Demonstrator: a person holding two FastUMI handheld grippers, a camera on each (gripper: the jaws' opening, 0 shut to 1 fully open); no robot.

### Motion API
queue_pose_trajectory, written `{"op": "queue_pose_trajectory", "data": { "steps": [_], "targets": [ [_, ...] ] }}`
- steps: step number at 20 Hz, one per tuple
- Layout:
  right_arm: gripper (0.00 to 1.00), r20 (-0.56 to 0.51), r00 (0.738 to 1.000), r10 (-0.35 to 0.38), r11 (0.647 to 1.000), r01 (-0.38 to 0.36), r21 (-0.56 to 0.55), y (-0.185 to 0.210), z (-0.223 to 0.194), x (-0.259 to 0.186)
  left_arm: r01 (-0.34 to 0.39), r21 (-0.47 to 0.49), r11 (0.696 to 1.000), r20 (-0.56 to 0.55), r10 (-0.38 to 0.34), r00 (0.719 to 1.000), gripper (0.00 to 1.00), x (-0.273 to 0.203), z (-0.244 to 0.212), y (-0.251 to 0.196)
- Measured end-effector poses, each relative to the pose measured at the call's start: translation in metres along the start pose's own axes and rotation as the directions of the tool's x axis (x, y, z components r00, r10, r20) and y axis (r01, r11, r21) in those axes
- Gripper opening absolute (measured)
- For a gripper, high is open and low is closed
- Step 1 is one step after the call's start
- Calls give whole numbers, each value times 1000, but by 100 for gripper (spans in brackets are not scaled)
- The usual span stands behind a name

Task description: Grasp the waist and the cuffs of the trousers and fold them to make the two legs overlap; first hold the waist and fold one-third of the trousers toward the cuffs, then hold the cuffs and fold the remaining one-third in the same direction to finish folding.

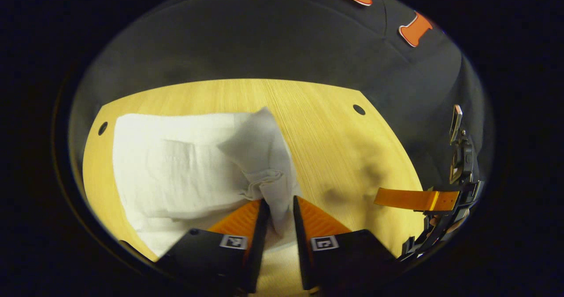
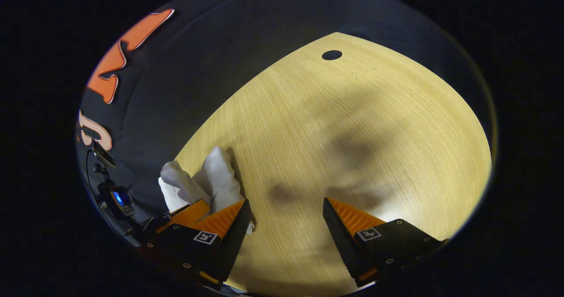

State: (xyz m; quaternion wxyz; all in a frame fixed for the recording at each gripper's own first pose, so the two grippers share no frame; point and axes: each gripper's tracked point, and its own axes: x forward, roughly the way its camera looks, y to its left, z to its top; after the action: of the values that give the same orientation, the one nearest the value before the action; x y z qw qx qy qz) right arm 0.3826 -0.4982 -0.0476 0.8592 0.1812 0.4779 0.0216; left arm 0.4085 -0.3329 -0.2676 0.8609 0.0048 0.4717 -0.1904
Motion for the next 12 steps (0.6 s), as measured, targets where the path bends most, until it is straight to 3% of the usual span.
{"op": "queue_pose_trajectory", "data": {
  "steps": [3, 5, 8, 12],
  "targets": [
    [98, -8, 1000, 0, 1000, 0, -21, 5, -7, 2, -18, 28, 999, 25, 17, 1000, 100, -5, -3, -6],
    [98, -15, 1000, 6, 999, -7, -32, 11, -10, 1, -56, 39, 998, 67, 53, 996, 100, -15, 0, -4],
    [98, -7, 1000, -2, 997, 1, -76, 21, -15, 0, -74, -26, 997, 149, 77, 986, 100, -32, 9, 3],
    [98, 17, 1000, 8, 988, -6, -155, 47, -11, -7, -130, -146, 981, 283, 167, 944, 100, -65, 18, 40]
  ]
}}
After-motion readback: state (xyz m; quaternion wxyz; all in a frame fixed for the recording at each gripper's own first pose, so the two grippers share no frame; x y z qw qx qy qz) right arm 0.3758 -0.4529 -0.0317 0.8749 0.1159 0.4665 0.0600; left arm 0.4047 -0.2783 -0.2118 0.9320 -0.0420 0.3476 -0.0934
